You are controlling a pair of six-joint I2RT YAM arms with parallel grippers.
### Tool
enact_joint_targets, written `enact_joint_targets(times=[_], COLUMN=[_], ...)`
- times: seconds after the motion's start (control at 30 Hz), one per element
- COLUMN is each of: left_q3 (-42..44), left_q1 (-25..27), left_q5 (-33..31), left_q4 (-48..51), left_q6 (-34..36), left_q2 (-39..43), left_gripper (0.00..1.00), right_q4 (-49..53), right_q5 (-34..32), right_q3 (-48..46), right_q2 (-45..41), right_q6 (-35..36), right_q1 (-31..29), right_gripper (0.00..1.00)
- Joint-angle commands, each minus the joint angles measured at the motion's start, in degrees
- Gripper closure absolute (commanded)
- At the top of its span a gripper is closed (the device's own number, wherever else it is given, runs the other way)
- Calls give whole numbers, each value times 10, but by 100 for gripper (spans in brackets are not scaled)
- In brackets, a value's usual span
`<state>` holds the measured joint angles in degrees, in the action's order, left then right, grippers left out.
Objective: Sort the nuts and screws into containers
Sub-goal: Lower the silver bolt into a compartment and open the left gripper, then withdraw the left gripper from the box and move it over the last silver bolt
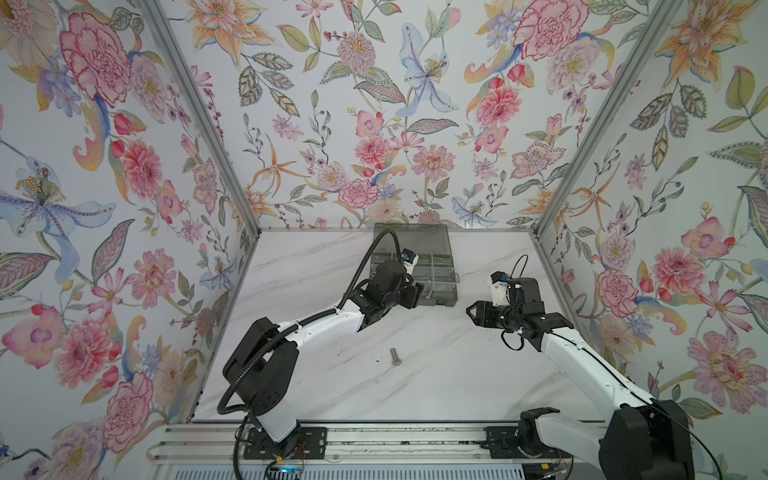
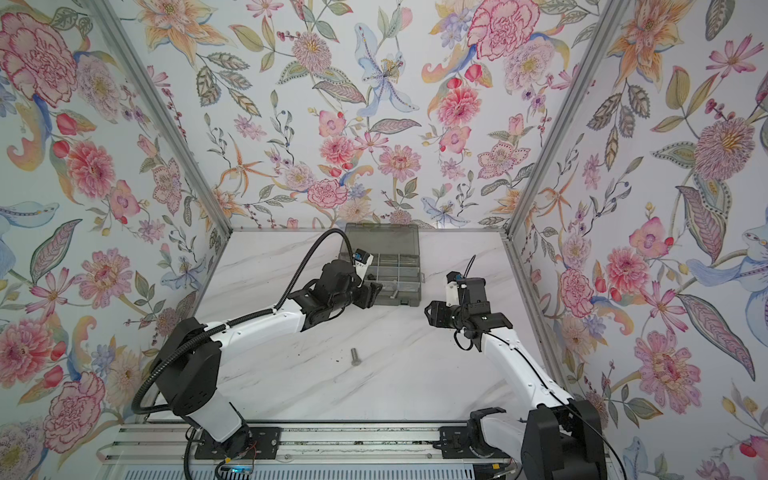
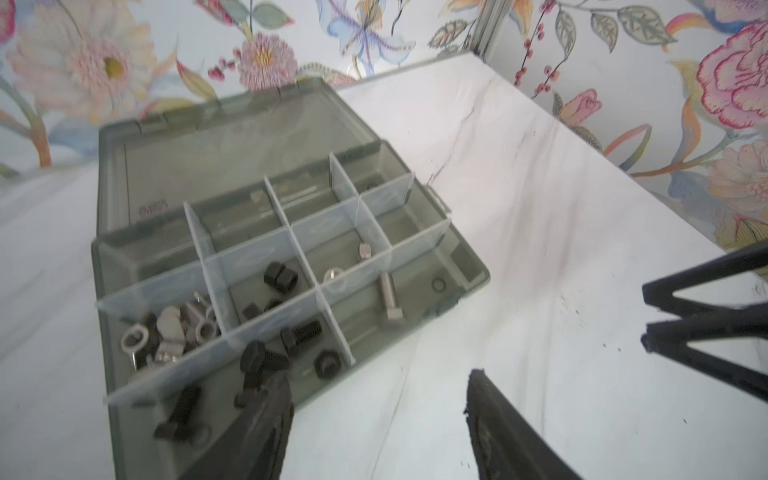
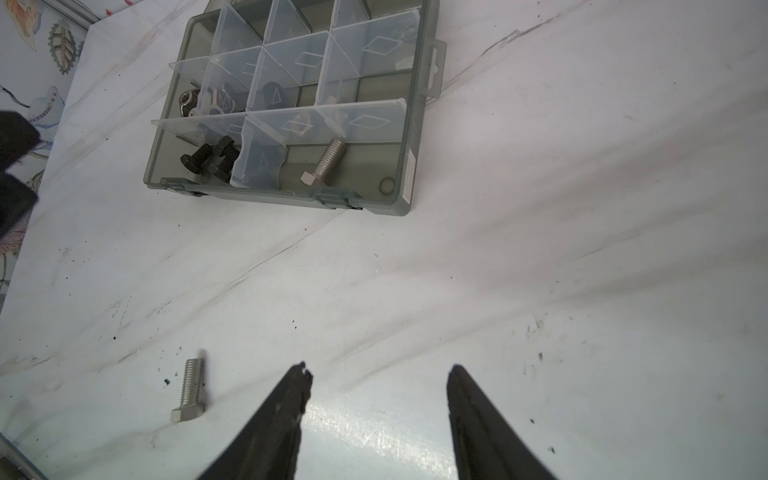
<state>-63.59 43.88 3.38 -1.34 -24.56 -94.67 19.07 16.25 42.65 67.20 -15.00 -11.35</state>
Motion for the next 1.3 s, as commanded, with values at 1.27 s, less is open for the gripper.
enact_joint_targets(times=[1.27], left_q3=[161], left_q1=[171], left_q5=[-75], left_q4=[208], left_q6=[-376], left_q2=[69], left_gripper=[3], right_q4=[-61], right_q5=[105], right_q3=[-11], right_q2=[43], right_q6=[11], right_q1=[-27], right_gripper=[38])
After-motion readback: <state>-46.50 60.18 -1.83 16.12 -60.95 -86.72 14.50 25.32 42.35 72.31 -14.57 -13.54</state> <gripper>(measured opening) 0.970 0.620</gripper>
